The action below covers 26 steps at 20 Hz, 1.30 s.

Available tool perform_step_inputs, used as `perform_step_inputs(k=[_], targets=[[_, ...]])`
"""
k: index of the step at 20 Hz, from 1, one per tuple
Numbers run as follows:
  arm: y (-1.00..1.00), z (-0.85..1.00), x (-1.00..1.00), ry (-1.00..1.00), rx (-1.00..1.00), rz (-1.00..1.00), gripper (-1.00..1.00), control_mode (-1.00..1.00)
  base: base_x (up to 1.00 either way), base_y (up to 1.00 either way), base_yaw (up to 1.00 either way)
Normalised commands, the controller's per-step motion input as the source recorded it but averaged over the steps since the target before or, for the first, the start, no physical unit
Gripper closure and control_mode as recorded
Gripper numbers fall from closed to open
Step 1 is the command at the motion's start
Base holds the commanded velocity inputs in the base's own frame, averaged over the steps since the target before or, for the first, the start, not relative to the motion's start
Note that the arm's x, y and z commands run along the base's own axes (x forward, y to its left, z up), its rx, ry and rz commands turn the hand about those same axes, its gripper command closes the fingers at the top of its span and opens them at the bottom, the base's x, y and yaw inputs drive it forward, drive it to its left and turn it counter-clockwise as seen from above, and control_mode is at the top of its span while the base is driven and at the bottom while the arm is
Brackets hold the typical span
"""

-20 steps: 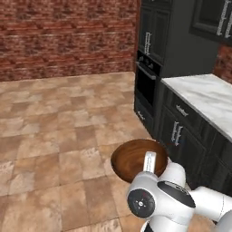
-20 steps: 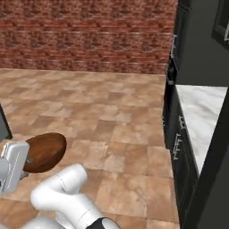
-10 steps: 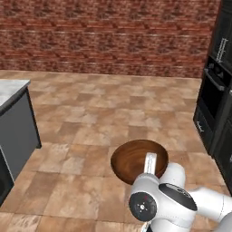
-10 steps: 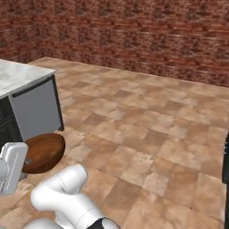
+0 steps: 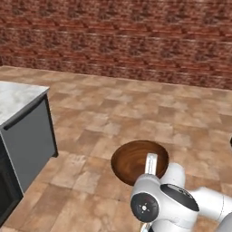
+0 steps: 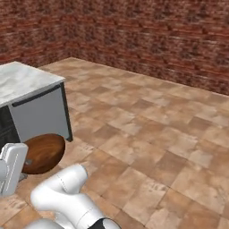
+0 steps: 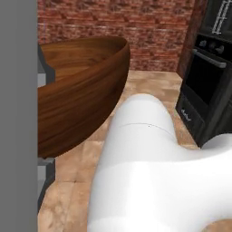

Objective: Move the bowls from the cabinet to the plates on the dining table.

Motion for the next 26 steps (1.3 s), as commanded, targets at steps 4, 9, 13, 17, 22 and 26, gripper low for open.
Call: perform_step_inputs(k=[4,9,13,17,22,26], targets=[[0.00,0.00,0.00,0.00,0.00,0.00,1.00,1.00,0.91,0.26,0.43],[0.00,0.00,0.00,0.00,0.00,0.00,1.00,1.00,0.51,0.56,0.60],[0.00,0.00,0.00,0.00,0.00,0.00,1.00,1.00,0.34,0.55,0.65],[0.00,0.00,0.00,0.00,0.00,0.00,1.00,1.00,0.42,0.53,0.63],[0.00,0.00,0.00,0.00,0.00,0.00,1.00,1.00,0.59,0.67,0.54],[0.00,0.00,0.00,0.00,0.00,0.00,1.00,1.00,0.66,0.68,0.42]])
